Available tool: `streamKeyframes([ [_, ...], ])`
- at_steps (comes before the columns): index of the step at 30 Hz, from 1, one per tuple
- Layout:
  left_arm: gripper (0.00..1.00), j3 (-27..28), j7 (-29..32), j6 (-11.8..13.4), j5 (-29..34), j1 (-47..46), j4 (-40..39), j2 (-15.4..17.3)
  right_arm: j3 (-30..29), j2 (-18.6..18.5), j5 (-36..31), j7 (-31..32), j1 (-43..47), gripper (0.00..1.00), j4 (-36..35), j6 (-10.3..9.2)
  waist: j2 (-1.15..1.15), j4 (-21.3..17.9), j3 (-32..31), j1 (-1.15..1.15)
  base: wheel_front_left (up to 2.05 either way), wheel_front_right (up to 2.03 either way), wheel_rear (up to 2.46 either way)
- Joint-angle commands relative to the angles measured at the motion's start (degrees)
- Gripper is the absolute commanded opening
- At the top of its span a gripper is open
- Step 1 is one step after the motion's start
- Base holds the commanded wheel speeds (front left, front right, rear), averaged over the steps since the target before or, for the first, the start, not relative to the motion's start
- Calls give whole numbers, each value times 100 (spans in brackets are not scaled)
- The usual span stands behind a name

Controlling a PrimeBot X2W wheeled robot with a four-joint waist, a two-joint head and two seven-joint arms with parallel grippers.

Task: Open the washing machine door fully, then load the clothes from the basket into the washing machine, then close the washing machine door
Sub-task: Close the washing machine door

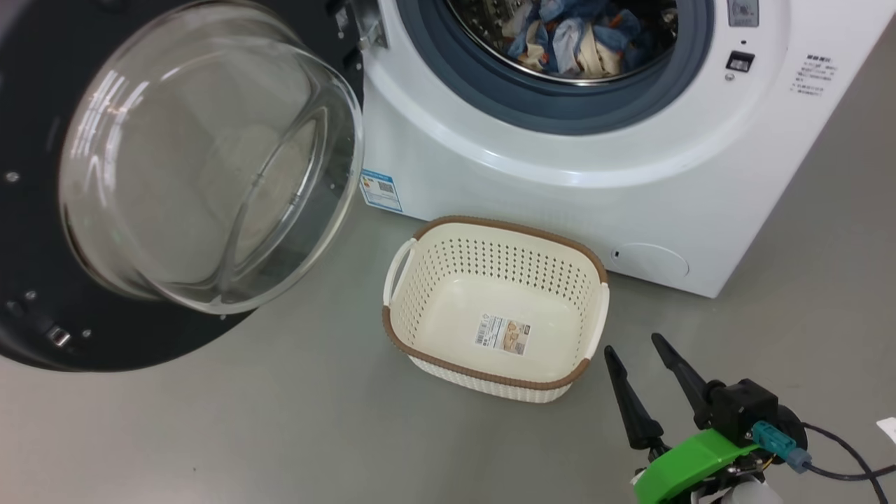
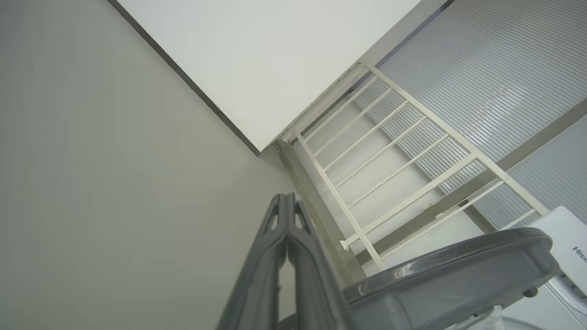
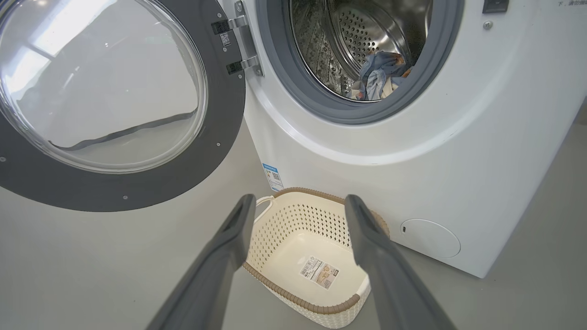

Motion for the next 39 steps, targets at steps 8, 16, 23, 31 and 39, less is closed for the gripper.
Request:
streamKeyframes([
  [8,0,317,1132,-56,-1683,-767,519,703,158,12,-128,-27,-370,100,-89,9,0,-265,302,0,0,0,0],
  [16,0,508,1878,-57,-2374,-1053,1018,952,193,12,-169,-16,-504,100,-73,9,0,-435,423,0,0,0,0],
  [23,0,566,2229,-57,-2636,-1284,1339,1015,227,12,-155,-11,-549,100,-75,9,0,-600,460,0,0,0,0],
  [31,0,559,2766,-57,-2850,-1337,1475,996,231,12,-109,-14,-548,100,-88,9,0,-760,453,0,0,0,0],
  [39,0,473,3730,-57,-3097,-1031,1154,873,236,12,-7,-20,-512,100,-65,9,0,-801,404,0,0,0,0],
])
